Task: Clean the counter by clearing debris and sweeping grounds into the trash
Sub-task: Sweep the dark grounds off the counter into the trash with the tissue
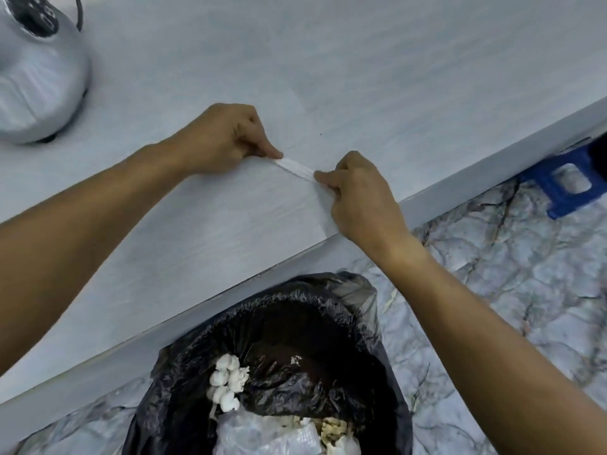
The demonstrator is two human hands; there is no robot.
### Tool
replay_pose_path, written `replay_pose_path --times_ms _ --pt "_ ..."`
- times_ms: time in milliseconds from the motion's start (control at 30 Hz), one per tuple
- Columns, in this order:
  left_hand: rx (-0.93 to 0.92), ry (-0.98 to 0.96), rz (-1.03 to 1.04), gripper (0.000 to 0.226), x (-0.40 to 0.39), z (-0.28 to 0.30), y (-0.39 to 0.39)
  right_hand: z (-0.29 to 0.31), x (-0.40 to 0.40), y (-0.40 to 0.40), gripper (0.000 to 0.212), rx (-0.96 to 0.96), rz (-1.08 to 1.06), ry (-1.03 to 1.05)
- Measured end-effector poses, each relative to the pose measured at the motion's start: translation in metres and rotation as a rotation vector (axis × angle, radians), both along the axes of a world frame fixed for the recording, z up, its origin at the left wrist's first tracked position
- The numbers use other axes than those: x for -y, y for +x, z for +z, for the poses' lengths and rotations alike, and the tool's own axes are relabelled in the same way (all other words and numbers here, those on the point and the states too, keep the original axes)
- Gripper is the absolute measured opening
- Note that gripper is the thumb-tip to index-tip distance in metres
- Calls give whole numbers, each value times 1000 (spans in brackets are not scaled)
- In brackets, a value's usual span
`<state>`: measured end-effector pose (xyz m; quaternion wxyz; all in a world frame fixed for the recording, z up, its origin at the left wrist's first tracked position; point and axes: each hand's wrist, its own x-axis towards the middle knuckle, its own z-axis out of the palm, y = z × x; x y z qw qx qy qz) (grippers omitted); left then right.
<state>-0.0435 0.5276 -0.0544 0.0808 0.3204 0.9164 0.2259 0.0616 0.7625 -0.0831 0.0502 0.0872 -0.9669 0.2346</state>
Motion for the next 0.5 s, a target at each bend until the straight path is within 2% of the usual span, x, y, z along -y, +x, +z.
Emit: replay_pose_path --times_ms 167,233,333,400,500 --pt "53 -9 51 43 59 4 110 11 41 77 39 49 104 -42" --pt "157 -1 73 47 71 2 177 11 50 116 41 127 173 -26" --pt "270 37 -8 59 79 9 253 20 45 159 42 274 292 -34" --pt "180 125 18 58 80 10 234 29 34 133 43 253 281 -73" --pt "-6 247 177 38 61 16 141 50 26 50 35 133 138 -77"
